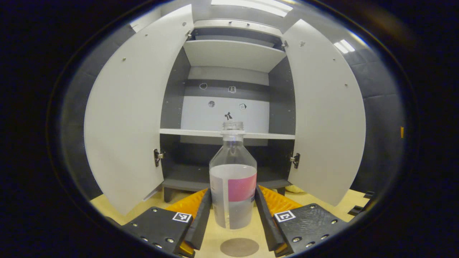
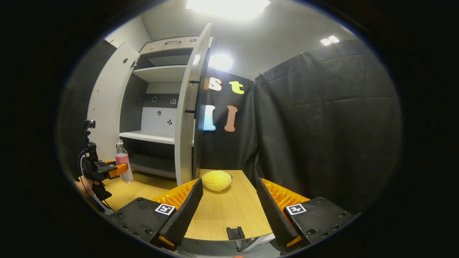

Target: Grasp the bottle in the cabinet with the left hand and place it on the coaster, then close the right door with the right hand and the left door with the left hand.

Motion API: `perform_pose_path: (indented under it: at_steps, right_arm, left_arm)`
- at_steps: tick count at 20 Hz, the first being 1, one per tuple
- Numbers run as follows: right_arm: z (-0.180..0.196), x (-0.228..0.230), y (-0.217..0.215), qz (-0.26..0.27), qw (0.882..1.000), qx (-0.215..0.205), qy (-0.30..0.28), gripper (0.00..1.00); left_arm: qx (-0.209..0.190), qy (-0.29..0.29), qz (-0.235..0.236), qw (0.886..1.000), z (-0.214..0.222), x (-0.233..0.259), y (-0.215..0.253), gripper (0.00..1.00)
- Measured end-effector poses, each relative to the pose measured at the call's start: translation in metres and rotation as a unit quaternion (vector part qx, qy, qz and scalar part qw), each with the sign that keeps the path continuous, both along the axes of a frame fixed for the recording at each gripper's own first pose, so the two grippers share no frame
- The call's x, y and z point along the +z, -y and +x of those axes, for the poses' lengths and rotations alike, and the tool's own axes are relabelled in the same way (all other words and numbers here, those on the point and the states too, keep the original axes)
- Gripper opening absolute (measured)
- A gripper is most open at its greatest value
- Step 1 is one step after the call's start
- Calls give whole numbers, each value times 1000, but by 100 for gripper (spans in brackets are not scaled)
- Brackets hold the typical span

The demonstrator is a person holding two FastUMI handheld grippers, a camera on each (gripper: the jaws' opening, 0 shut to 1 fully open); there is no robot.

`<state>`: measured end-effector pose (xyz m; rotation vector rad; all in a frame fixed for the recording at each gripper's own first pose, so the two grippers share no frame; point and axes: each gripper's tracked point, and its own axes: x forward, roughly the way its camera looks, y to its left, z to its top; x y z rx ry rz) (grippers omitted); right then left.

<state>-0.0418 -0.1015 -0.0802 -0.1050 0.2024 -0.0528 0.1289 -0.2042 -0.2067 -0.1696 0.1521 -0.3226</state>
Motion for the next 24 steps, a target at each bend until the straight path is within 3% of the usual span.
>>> perform_pose_path:
  at_steps: [15, 24]
  right_arm:
    - [-17, -32, -24, -69, 996, 30, -41, 96]
    - [-18, -63, -28, -42, 995, 23, -82, 96]
  left_arm:
    - [-15, -57, 0, 998, -34, -112, 27, 68]
    - [-23, -50, 20, 998, -44, -124, 35, 69]
